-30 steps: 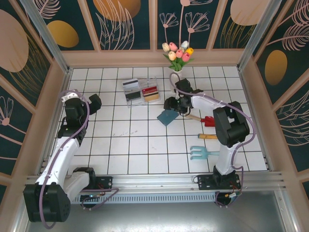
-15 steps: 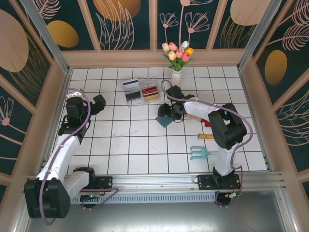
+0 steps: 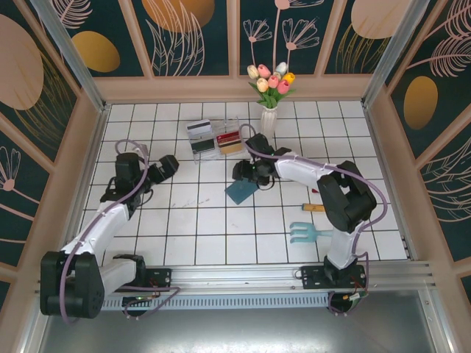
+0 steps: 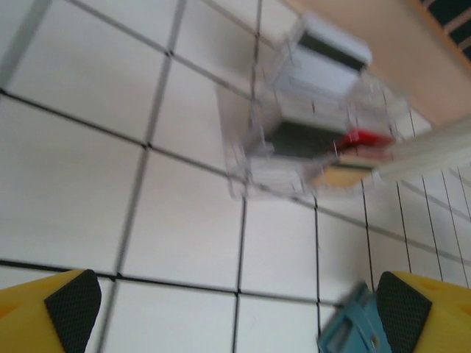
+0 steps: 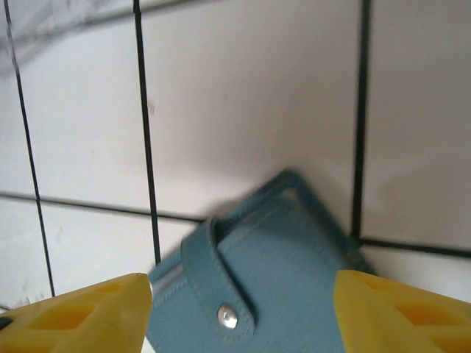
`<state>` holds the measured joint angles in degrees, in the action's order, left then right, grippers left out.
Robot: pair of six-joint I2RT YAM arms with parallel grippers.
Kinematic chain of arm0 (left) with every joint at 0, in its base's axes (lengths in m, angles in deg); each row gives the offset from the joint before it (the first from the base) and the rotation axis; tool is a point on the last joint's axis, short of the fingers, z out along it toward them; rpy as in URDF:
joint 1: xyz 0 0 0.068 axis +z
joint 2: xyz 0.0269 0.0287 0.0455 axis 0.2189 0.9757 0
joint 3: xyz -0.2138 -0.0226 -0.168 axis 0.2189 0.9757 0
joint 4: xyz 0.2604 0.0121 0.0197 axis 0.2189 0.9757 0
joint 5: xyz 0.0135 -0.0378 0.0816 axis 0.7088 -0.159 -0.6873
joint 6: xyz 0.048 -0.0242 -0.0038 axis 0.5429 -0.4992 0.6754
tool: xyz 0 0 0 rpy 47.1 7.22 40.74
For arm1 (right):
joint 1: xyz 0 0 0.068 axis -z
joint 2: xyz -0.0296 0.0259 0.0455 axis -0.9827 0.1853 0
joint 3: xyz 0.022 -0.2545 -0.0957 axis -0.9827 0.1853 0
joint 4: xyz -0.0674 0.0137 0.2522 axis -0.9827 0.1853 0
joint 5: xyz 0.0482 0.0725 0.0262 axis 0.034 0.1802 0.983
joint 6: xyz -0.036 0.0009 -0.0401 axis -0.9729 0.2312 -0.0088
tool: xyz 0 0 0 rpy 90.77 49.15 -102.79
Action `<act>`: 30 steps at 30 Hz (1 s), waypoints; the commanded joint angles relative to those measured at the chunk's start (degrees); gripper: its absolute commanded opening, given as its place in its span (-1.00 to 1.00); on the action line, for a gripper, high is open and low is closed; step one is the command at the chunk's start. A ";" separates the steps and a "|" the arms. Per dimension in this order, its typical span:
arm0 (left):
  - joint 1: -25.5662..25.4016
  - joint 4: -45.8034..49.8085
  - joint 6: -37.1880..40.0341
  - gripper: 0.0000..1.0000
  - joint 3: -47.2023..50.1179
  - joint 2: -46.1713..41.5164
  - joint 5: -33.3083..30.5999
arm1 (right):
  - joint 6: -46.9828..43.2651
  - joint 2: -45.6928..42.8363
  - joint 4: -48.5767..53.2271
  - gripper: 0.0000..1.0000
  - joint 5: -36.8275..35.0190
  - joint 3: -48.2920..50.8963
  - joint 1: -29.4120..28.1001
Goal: Take the credit cards out of the card holder
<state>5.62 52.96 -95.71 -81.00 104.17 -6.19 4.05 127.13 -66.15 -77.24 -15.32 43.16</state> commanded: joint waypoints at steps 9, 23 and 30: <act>-16.29 -8.73 -11.63 0.72 1.60 7.86 -3.17 | -8.65 11.22 6.01 -0.20 -1.86 -11.89 0.87; -25.76 -8.77 -18.12 0.68 0.42 12.69 -6.25 | -11.14 2.66 14.33 -0.31 -10.64 -1.60 -1.51; -29.44 -7.23 -25.92 0.64 2.34 11.93 -6.72 | -6.22 -4.73 10.40 -0.30 -3.00 8.12 -4.43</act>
<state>-22.73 44.59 -116.46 -79.88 116.49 -11.85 -4.80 125.91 -55.20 -85.11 -9.79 39.88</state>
